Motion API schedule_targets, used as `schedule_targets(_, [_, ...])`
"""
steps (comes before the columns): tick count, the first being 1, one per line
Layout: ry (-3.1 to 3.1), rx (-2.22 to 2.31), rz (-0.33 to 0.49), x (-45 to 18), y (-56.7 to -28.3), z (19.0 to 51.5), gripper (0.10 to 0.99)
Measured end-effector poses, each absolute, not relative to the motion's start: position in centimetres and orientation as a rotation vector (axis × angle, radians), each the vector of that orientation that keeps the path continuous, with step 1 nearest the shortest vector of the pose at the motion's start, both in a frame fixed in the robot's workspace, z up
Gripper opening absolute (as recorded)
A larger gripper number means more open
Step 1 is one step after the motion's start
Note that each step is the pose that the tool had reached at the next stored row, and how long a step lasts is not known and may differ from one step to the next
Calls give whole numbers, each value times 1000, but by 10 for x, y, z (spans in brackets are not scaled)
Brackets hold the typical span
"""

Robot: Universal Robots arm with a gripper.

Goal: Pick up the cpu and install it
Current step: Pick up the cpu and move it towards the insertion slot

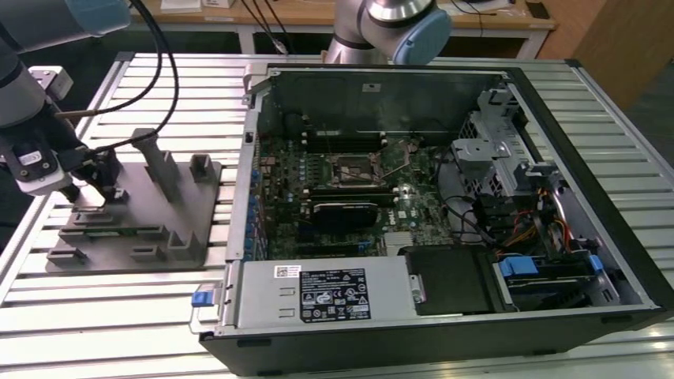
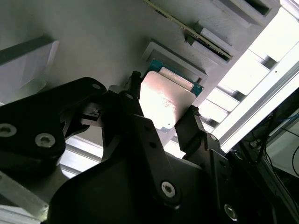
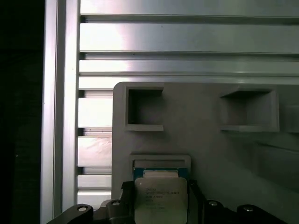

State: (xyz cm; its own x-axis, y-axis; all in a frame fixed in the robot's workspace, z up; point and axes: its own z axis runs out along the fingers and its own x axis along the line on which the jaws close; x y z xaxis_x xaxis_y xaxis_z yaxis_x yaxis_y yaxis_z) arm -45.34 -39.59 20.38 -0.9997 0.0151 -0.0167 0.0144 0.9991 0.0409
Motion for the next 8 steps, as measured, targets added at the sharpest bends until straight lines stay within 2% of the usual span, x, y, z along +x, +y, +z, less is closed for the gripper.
schedule_targets(8, [3124, 23, 64, -453, -396, 223, 545])
